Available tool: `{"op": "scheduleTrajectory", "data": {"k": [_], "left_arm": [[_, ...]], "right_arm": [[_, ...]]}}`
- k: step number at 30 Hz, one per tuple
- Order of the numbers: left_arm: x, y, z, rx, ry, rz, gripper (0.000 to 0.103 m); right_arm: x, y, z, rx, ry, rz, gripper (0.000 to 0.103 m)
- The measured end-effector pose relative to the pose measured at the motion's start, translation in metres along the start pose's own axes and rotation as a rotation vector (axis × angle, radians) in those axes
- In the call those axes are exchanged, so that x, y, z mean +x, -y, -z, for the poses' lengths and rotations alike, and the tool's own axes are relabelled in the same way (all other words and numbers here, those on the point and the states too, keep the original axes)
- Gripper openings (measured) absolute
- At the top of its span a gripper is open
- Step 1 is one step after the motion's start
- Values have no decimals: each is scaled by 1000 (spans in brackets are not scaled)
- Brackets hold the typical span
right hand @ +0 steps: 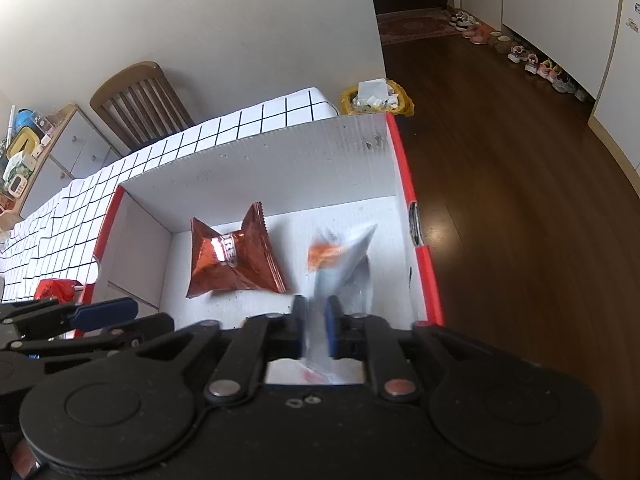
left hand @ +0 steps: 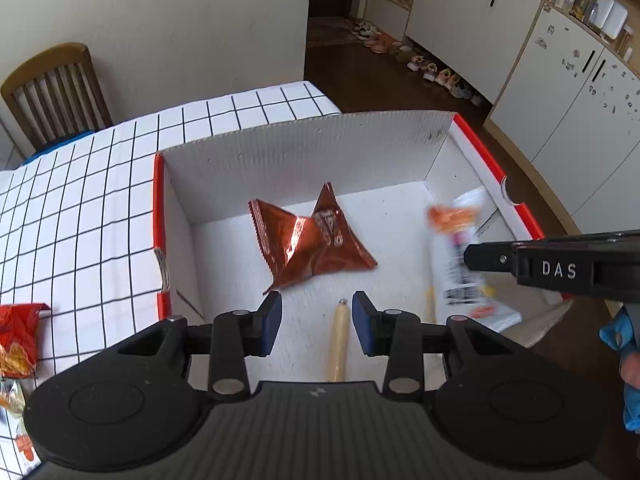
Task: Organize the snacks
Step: 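Open both tools to drop the Oreo bag and white packet into the box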
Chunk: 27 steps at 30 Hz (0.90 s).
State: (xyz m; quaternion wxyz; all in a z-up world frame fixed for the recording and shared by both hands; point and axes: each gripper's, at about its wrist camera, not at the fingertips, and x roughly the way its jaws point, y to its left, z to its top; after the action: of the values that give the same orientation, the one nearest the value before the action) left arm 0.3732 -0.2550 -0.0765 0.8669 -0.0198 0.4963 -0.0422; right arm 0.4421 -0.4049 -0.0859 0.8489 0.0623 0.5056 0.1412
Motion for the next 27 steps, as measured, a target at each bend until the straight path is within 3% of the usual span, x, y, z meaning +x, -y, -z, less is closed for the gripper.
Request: {"op": "scheduleTrajectory", "data": {"k": [17, 27], "left_arm": [[-32, -5, 10, -36, 55, 19, 38], [-62, -11, 18, -62, 90, 30, 38]], "right_arm": [[-39, -9, 10, -55, 42, -23, 33], [-68, -26, 20, -105, 91, -46, 38]]}}
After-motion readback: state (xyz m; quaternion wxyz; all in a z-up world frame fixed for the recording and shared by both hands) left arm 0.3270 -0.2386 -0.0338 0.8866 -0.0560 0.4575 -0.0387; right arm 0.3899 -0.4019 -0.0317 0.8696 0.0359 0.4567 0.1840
